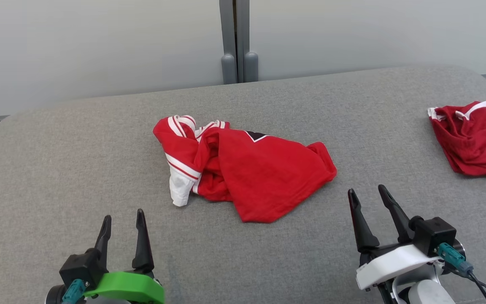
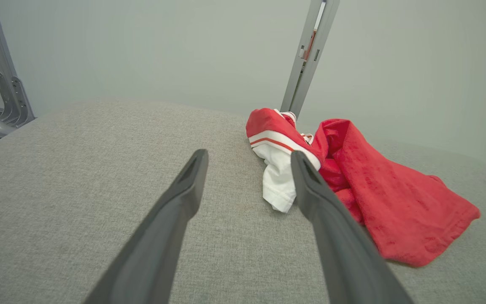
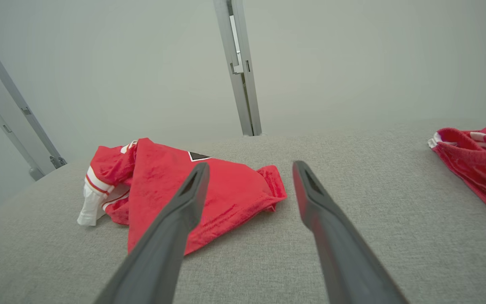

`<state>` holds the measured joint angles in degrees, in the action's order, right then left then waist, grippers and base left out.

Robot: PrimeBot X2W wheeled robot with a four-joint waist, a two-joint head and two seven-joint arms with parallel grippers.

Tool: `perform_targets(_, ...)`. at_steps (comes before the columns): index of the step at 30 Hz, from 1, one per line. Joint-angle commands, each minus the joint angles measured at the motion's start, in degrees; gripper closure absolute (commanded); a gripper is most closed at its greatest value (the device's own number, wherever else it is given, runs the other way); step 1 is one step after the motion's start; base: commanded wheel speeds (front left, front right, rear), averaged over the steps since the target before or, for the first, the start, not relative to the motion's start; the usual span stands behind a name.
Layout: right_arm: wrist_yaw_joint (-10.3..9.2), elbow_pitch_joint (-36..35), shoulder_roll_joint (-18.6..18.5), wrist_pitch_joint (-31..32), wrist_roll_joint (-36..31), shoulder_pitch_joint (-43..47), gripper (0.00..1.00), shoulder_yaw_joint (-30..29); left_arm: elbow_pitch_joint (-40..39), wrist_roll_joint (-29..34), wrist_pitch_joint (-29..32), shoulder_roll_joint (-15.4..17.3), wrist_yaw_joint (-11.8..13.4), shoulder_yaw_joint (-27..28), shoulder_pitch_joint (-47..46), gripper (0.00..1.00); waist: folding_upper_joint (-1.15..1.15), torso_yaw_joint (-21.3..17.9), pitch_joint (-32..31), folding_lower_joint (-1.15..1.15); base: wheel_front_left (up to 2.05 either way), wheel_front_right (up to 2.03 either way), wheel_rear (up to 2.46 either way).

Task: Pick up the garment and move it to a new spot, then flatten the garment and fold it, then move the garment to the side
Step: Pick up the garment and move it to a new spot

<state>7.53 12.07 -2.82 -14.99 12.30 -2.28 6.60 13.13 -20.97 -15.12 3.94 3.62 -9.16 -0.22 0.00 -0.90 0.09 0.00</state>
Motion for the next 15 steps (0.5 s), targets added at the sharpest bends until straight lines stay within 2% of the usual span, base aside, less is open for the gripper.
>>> perform_targets(1,-0.09,0.25,-0.15,-0.24,0.39,-0.49,0.0,0.3,-0.35,0.53,-0.02,-0.23,0.08,0.59,0.95,0.0,0.0,0.06,-0.09,0.0,0.0,0.0,0.0)
perform_targets(15,-0.09,2.25,-0.12,-0.26,0.36,-1.44,0.0,0.65,-0.41,1.79,-0.03,-0.87,-0.91,2.37,1.44,0.0,0.0,0.65,-0.22,0.0,0.0,0.0,0.0)
